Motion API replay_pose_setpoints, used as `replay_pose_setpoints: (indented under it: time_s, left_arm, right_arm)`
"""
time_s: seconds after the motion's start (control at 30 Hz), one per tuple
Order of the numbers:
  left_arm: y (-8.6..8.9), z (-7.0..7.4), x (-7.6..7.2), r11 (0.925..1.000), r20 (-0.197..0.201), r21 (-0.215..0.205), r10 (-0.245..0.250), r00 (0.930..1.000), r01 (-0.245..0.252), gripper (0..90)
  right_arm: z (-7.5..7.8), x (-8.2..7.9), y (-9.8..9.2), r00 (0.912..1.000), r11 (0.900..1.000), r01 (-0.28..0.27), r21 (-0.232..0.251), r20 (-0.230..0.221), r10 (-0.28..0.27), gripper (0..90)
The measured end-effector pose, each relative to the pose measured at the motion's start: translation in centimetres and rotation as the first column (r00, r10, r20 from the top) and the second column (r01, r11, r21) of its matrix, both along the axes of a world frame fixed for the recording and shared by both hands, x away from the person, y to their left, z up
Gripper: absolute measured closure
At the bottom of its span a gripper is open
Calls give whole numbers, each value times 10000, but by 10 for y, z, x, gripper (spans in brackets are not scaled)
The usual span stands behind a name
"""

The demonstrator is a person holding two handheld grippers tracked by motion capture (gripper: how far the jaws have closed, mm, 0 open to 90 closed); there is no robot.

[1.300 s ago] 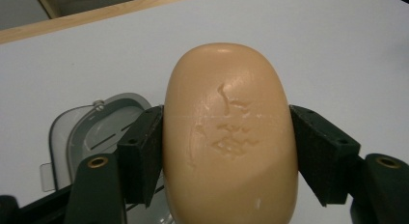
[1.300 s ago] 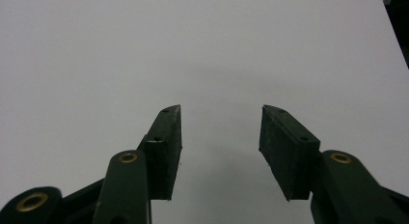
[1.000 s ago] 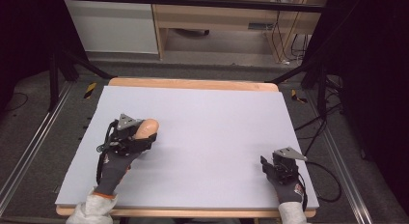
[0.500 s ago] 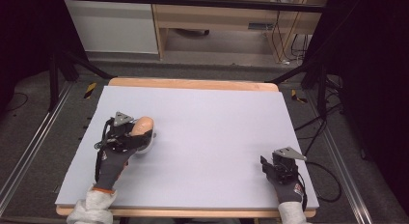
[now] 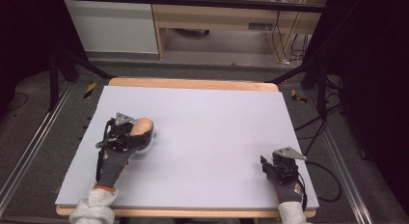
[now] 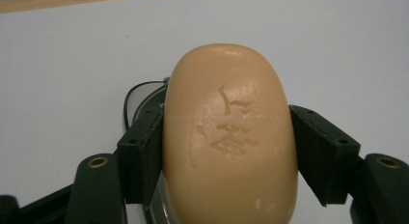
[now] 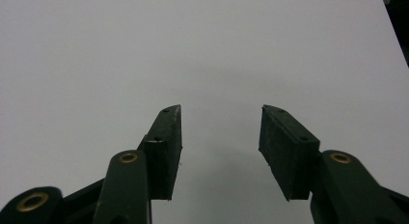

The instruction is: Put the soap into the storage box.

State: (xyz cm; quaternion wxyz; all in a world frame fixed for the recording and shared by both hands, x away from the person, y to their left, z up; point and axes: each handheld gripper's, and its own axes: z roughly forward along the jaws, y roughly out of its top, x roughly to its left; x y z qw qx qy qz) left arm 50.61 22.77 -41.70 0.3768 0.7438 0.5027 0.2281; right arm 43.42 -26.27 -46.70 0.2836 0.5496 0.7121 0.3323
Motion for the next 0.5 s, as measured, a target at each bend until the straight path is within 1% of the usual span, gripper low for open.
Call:
replay_pose_setpoints:
  time_s: [0.2, 0.3, 0.37, 0.5]
  left_arm:
    - [3, -8, 3, 9998, -151, 49, 179, 9997, -178, 318]
    - [4, -10, 3, 9998, -225, 85, 191, 9996, -189, 319]
    - [4, -14, 4, 9996, -289, 186, 213, 9994, -208, 319]
    - [4, -15, 5, 9994, -355, 294, 209, 9992, -198, 319]
  right_arm:
    - [0, 0, 0, 10000, 10000, -4, -3, -9, 4, 501]
    - [0, 0, 0, 10000, 10000, -1, -8, -5, 1, 501]
    - [-1, 1, 0, 10000, 10000, 10, -29, -25, -10, 501]
    - [-1, 0, 0, 10000, 10000, -5, -31, -11, 5, 501]
